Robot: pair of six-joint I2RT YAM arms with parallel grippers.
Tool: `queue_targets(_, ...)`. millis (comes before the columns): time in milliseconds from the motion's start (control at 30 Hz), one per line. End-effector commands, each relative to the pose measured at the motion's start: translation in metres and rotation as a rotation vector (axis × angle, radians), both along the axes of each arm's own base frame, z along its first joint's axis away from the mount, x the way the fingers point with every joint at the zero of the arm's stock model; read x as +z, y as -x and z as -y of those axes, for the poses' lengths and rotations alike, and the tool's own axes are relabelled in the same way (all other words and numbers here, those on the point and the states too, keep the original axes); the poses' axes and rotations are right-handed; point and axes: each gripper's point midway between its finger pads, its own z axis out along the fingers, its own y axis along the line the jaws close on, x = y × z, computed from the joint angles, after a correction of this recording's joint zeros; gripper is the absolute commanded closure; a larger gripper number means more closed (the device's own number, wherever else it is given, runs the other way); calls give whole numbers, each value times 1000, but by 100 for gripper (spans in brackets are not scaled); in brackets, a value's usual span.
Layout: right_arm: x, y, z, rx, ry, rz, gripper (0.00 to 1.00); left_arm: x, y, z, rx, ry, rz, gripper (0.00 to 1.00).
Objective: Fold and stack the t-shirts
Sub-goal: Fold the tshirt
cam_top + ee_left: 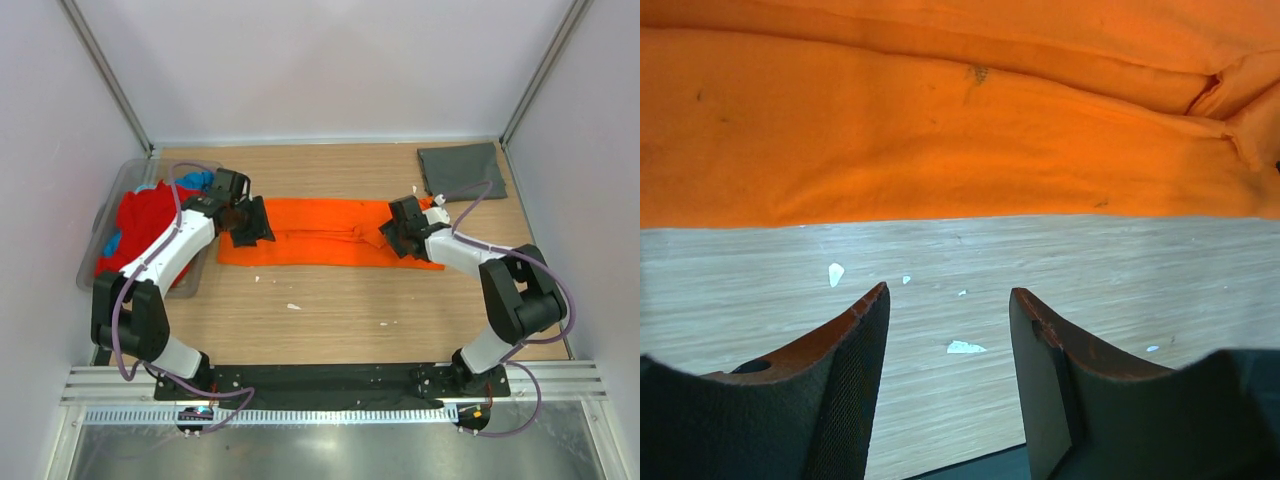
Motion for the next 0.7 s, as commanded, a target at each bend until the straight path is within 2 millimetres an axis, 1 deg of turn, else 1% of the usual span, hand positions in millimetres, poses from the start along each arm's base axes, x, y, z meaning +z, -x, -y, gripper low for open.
queue_targets(0, 25, -26, -15, -39, -82, 86, 46, 17, -8, 10, -39, 54, 71, 47)
queue_targets(33, 21, -27, -16, -38, -82, 76, 46, 17, -8, 11, -41, 55, 72, 47)
queue_targets(133, 19, -28, -18, -32, -81, 72, 46, 18, -8, 12, -46, 62, 75, 47)
queue_targets(267, 11, -26, -18, -40, -78, 54, 46, 16, -5, 13, -54, 70, 68, 47)
queue_targets(400, 6, -25, -20, -47, -92, 45, 47, 18, -6, 14, -56, 74, 77, 48)
queue_targets(667, 5, -27, -24, -53, -105, 45, 48, 17, -7, 11, -44, 58, 77, 48)
